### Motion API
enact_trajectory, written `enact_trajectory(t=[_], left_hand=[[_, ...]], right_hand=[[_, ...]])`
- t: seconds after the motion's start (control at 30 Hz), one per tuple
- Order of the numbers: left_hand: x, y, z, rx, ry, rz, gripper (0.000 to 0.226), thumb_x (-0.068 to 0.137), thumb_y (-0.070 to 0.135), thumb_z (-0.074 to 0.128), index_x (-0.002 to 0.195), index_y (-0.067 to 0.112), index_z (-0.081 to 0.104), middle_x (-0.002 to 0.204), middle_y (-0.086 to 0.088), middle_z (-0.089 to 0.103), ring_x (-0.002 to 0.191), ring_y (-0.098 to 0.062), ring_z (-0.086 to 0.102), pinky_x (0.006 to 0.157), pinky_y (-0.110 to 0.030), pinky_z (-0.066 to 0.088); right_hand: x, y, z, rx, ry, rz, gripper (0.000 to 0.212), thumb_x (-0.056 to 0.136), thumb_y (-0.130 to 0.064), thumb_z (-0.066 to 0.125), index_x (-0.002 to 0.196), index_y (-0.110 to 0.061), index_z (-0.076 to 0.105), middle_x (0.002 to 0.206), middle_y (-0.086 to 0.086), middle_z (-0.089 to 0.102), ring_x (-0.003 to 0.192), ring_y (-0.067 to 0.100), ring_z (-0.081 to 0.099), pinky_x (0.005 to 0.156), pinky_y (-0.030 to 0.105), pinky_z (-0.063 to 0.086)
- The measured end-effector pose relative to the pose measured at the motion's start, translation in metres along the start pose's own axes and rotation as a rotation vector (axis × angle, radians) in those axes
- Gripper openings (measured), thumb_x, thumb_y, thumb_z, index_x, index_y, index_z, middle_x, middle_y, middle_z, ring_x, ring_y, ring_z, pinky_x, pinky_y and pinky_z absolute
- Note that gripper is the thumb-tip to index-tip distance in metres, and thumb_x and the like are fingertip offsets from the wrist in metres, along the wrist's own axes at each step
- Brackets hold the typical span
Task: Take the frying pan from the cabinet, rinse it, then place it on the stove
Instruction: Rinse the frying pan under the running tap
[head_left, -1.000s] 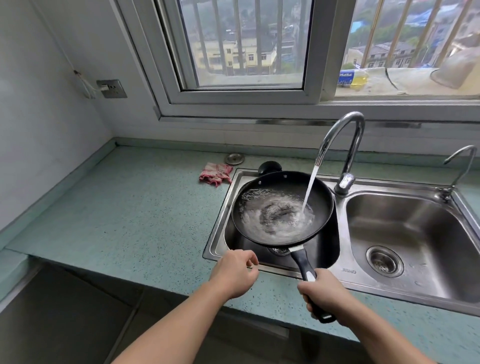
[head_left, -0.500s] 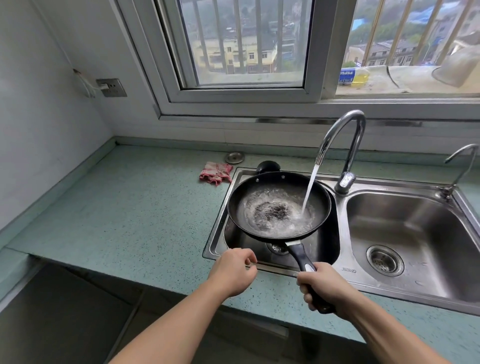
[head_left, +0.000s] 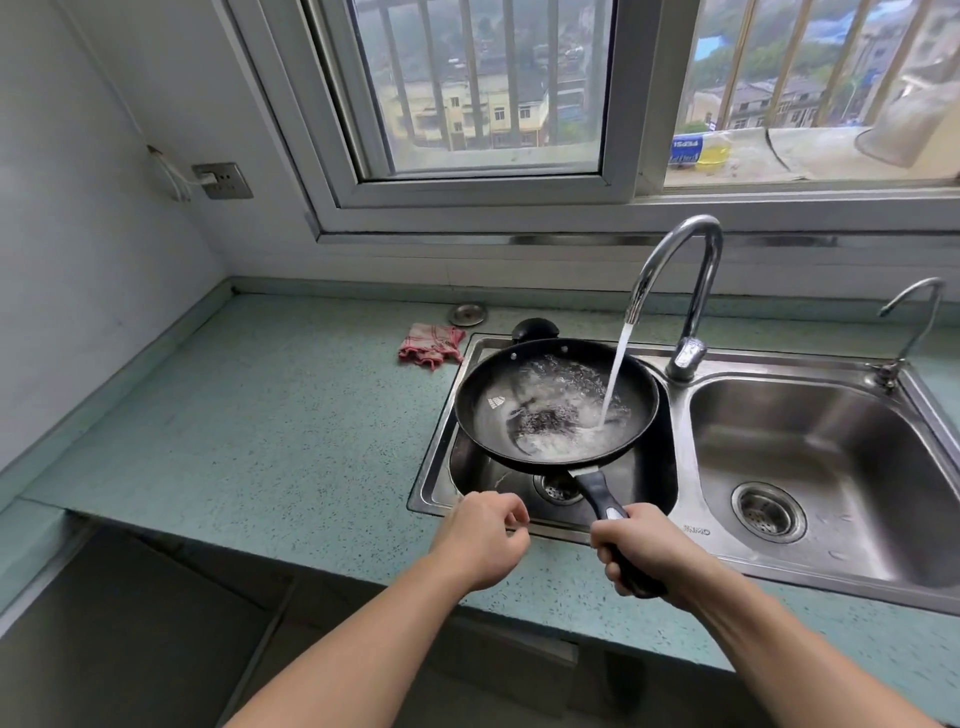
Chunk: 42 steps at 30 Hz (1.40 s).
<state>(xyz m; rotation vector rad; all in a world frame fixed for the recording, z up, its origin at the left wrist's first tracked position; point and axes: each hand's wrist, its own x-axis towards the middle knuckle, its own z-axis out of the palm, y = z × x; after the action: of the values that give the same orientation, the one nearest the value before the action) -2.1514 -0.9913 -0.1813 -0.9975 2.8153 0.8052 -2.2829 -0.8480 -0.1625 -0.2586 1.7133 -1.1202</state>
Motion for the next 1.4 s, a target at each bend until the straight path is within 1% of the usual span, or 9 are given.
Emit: enact_trajectory(t=[0.27, 0.37, 0.47, 0.63, 0.8, 0.97, 1.17, 1.3, 1.4], left_hand=[[-0.006, -0.014, -0.001, -0.006, -0.017, -0.063, 0.023, 0.087, 0.035, 0.051, 0.106, 0.029, 0.064, 0.107, 0.01, 0.063, 0.101, -0.011, 0.055, 0.087, -0.034, 0.05], [-0.009, -0.018, 0.0, -0.008, -0.021, -0.073, 0.023, 0.087, 0.036, 0.051, 0.106, 0.03, 0.063, 0.107, 0.01, 0.063, 0.101, -0.011, 0.054, 0.088, -0.033, 0.049], [-0.011, -0.02, 0.0, -0.018, -0.023, -0.086, 0.022, 0.087, 0.037, 0.051, 0.105, 0.031, 0.062, 0.106, 0.011, 0.062, 0.102, -0.011, 0.053, 0.086, -0.032, 0.048], [-0.012, -0.026, -0.006, -0.013, 0.016, -0.102, 0.02, 0.086, 0.033, 0.052, 0.101, 0.031, 0.064, 0.105, 0.011, 0.063, 0.103, -0.012, 0.054, 0.087, -0.032, 0.048], [-0.01, -0.027, -0.007, -0.041, 0.005, -0.122, 0.019, 0.087, 0.034, 0.051, 0.103, 0.032, 0.062, 0.107, 0.011, 0.061, 0.097, -0.012, 0.056, 0.083, -0.032, 0.05], [-0.005, -0.018, -0.003, -0.033, -0.006, -0.094, 0.02, 0.087, 0.034, 0.051, 0.104, 0.03, 0.063, 0.109, 0.01, 0.062, 0.083, -0.013, 0.053, 0.079, -0.031, 0.048], [0.001, -0.012, 0.001, -0.048, -0.022, -0.073, 0.02, 0.086, 0.033, 0.051, 0.102, 0.03, 0.063, 0.105, 0.012, 0.062, 0.102, -0.011, 0.056, 0.089, -0.034, 0.049], [0.001, -0.015, -0.003, -0.049, -0.01, -0.063, 0.019, 0.086, 0.033, 0.052, 0.101, 0.029, 0.064, 0.104, 0.012, 0.064, 0.102, -0.01, 0.055, 0.089, -0.033, 0.049], [-0.001, -0.019, -0.005, -0.064, -0.006, -0.079, 0.018, 0.085, 0.033, 0.052, 0.099, 0.03, 0.064, 0.103, 0.012, 0.063, 0.1, -0.01, 0.056, 0.087, -0.032, 0.05]], right_hand=[[0.0, 0.014, -0.02, -0.123, 0.056, 0.016, 0.014, 0.079, 0.002, 0.052, 0.071, -0.007, 0.044, 0.048, 0.008, 0.045, 0.032, 0.016, 0.039, 0.038, 0.018, 0.032], [0.001, 0.032, 0.0, -0.078, 0.059, 0.026, 0.013, 0.079, 0.004, 0.05, 0.076, -0.006, 0.043, 0.052, 0.01, 0.045, 0.035, 0.018, 0.041, 0.042, 0.022, 0.033], [0.004, 0.043, 0.032, -0.044, 0.058, 0.039, 0.015, 0.081, 0.005, 0.049, 0.074, -0.007, 0.042, 0.048, 0.009, 0.045, 0.032, 0.018, 0.041, 0.039, 0.019, 0.032], [0.008, 0.016, 0.06, 0.057, 0.005, 0.036, 0.016, 0.08, 0.004, 0.05, 0.068, -0.005, 0.044, 0.052, 0.011, 0.045, 0.035, 0.018, 0.044, 0.043, 0.023, 0.037], [0.009, -0.023, 0.019, 0.045, -0.034, 0.009, 0.027, 0.082, 0.007, 0.05, 0.06, -0.008, 0.044, 0.05, 0.009, 0.042, 0.033, 0.014, 0.042, 0.038, 0.018, 0.035], [0.008, -0.019, -0.039, -0.071, 0.005, 0.018, 0.024, 0.081, 0.007, 0.051, 0.064, -0.009, 0.042, 0.052, 0.01, 0.043, 0.034, 0.015, 0.04, 0.039, 0.018, 0.032], [0.004, 0.01, -0.018, -0.129, 0.01, 0.038, 0.014, 0.08, 0.003, 0.053, 0.073, -0.007, 0.044, 0.051, 0.008, 0.045, 0.035, 0.016, 0.041, 0.036, 0.018, 0.034], [0.008, 0.012, 0.017, -0.066, 0.012, 0.02, 0.014, 0.079, 0.002, 0.052, 0.07, -0.006, 0.045, 0.052, 0.012, 0.044, 0.037, 0.019, 0.04, 0.043, 0.024, 0.033], [0.008, 0.0, 0.028, -0.04, -0.004, 0.006, 0.02, 0.08, 0.002, 0.052, 0.063, -0.007, 0.046, 0.052, 0.012, 0.046, 0.038, 0.02, 0.042, 0.042, 0.023, 0.036]])
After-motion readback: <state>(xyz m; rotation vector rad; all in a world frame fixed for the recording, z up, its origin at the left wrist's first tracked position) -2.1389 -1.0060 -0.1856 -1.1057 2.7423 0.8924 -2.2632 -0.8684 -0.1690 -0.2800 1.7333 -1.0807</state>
